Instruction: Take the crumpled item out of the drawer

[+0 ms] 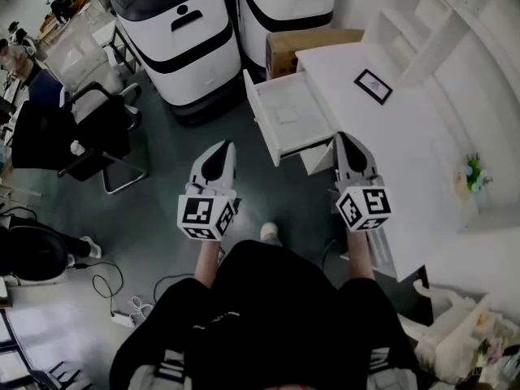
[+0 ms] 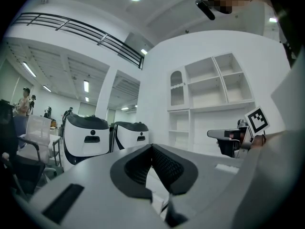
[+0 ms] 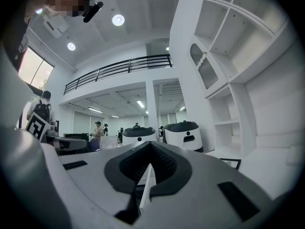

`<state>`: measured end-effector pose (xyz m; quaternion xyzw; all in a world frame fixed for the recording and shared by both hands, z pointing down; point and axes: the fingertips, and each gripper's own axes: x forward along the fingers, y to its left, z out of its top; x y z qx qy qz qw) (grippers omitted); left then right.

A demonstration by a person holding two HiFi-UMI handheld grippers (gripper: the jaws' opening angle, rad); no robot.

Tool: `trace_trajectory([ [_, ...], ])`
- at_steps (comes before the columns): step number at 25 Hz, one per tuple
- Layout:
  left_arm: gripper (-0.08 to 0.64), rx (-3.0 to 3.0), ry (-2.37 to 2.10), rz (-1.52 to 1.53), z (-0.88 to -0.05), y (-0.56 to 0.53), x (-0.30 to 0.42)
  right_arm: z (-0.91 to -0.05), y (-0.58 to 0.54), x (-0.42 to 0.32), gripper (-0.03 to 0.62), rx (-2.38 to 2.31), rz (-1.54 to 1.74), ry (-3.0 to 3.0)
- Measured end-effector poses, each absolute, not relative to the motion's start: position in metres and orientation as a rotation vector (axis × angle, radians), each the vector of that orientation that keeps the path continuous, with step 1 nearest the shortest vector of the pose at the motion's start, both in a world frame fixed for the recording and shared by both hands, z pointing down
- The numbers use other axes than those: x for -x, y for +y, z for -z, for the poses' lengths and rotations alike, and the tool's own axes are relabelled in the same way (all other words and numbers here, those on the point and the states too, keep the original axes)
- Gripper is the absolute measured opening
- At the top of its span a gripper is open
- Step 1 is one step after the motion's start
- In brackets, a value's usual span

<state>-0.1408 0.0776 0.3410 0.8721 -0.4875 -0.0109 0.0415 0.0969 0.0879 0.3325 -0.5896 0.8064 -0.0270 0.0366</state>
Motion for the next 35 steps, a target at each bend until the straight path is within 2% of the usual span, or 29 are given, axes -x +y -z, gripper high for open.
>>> trace_trajectory([
  [18, -0.002, -2.589, -1.409, -0.033, -0.385, -0.008, 0.135, -0.373, 0.002, -0.104, -0.008, 1.853, 0.238, 2.472],
  [35, -0.002, -2.431, -1.35, -0.192, -0.462, -0.134, 0.066, -0.458, -0.152, -0.118, -0.008, 1.724, 0.553, 2.619],
])
